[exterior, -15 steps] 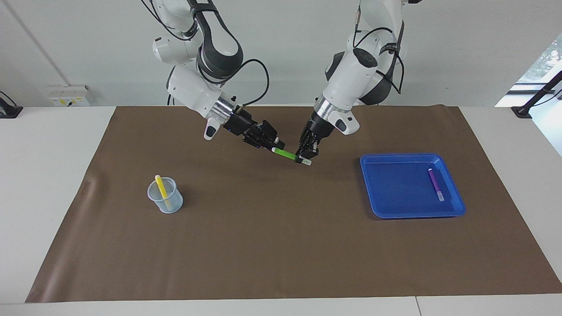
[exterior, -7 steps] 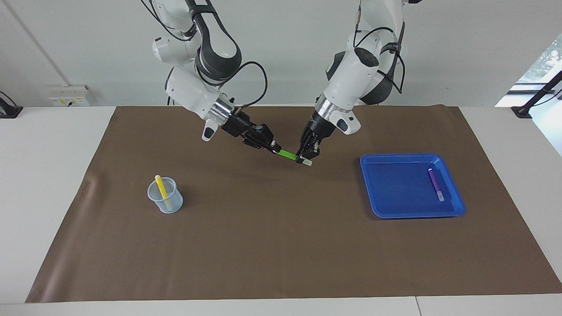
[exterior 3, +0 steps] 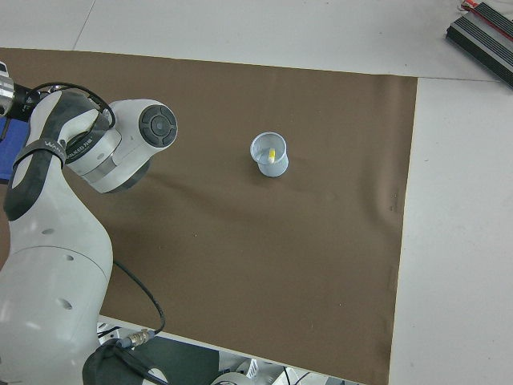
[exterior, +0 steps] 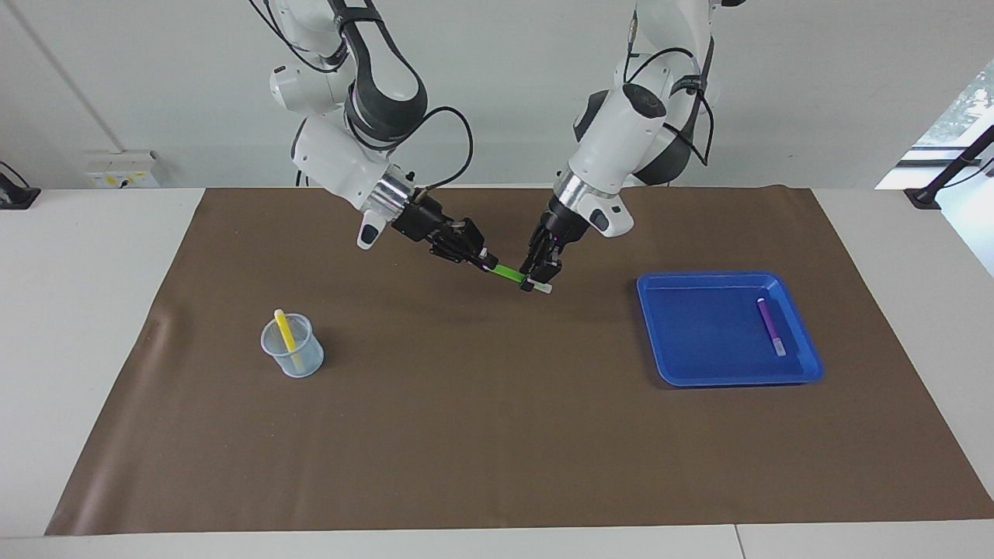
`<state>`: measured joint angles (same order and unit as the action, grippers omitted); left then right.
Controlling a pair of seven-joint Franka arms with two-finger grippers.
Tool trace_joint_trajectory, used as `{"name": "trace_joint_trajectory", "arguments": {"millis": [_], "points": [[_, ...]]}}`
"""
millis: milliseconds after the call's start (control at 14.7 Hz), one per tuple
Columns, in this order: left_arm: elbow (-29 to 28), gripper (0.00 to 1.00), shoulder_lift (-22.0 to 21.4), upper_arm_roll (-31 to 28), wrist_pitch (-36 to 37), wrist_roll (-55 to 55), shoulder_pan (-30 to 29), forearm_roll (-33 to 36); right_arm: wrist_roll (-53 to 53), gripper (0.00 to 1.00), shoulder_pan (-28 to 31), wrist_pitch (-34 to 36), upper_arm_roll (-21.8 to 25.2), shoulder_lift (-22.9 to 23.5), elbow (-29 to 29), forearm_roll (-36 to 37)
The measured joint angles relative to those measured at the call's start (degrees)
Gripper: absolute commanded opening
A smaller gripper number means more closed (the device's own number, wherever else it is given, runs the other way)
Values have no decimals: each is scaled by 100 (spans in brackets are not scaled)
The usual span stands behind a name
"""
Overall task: Transfer and insert pens with both arms
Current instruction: 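Insert the green pen into the white cup while the left gripper returns, then grasp the purple pen in the tray with the left gripper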
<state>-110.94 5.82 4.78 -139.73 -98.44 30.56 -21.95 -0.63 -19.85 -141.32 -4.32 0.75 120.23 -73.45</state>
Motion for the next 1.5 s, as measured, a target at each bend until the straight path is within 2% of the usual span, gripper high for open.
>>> {"name": "trace_joint_trajectory", "arguments": {"millis": [136, 341, 682, 887, 1092, 1228, 1365, 1501], "points": [[-7, 100, 1, -25, 8, 251, -8, 144, 10, 0, 80, 30, 8, 0, -63, 181], [-81, 100, 1, -103, 207, 1214, -101, 287, 11, 0, 578, 852, 18, -4, -331, 1473], [-415, 99, -86, -161, 586, 4564, -1027, 422, 150, 0, 1586, 2943, 50, -36, -1414, 4101], [-689, 100, -172, -177, 736, 6976, -1769, 530, 999, 0, 1879, 3637, 52, -44, -1975, 5485], [-801, 98, -197, -191, 915, 9220, -2583, 1013, 2360, 0, 2155, 3648, 60, -10, -2012, 6600], [-839, 97, -182, -195, 925, 10070, -2972, 1482, 2768, 0, 2216, 3431, 61, 32, -1941, 7125], [-846, 96, -113, -194, 918, 10816, -3320, 1707, 2928, 0, 2218, 3122, 54, 65, -1776, 7341], [-849, 91, 19, -198, 886, 11594, -3688, 1766, 3066, 0, 2256, 2878, 55, 95, -1640, 7394]]}}
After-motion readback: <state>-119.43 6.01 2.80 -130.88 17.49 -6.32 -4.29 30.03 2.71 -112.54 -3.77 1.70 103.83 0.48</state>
